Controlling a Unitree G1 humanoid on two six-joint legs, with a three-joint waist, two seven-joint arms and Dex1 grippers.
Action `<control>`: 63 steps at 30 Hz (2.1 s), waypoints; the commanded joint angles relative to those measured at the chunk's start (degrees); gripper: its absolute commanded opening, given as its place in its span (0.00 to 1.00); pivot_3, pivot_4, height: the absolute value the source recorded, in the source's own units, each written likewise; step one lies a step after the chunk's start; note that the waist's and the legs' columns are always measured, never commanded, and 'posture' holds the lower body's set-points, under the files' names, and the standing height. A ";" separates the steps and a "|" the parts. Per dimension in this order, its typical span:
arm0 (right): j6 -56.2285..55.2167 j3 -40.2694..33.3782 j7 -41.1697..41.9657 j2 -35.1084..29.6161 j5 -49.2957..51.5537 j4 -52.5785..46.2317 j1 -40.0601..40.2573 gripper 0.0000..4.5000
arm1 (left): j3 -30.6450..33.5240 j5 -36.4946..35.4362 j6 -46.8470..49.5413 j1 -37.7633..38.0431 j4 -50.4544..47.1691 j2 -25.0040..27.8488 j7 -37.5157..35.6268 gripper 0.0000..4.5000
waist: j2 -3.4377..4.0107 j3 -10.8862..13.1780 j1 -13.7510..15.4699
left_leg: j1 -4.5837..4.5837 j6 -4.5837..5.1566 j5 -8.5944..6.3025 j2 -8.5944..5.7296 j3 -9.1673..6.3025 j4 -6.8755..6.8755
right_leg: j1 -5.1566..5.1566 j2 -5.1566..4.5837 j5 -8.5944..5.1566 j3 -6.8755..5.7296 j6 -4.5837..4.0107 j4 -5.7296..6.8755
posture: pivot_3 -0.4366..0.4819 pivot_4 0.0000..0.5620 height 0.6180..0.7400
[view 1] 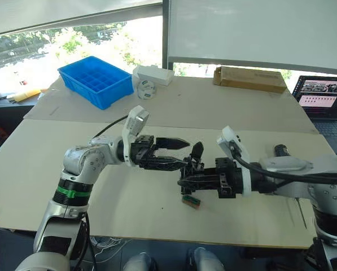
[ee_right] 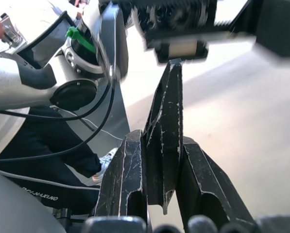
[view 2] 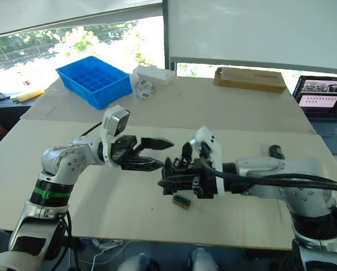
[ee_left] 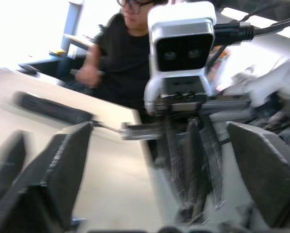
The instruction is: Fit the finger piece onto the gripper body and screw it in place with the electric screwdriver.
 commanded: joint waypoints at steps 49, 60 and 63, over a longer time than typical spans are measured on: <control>-32.69 -7.69 17.29 1.12 -27.56 -6.89 26.63 0.09 | -3.92 38.23 -57.78 -11.27 63.30 -22.84 1.55 0.51 | -0.16 0.09 0.18 | -0.35 0.92 -0.53 -0.02 -0.04 0.70 | 0.13 -0.31 0.46 -0.17 0.68 -0.50 | 0.48 0.27 1.00; -41.31 2.86 19.24 7.09 -43.09 8.34 11.31 0.09 | -4.91 40.05 -56.71 -8.60 59.22 -21.82 4.70 0.51 | -0.10 0.06 0.08 | -0.35 0.91 -0.52 -0.03 -0.01 0.72 | 0.14 -0.22 0.50 -0.19 0.70 -0.53 | 0.48 0.27 1.00; -43.51 6.19 21.11 7.94 -46.77 11.41 8.28 0.09 | -5.09 40.27 -55.74 -8.38 58.45 -21.76 5.53 0.51 | -0.10 0.06 0.04 | -0.34 0.91 -0.52 -0.06 0.04 0.73 | 0.16 -0.21 0.52 -0.17 0.73 -0.52 | 0.48 0.27 1.00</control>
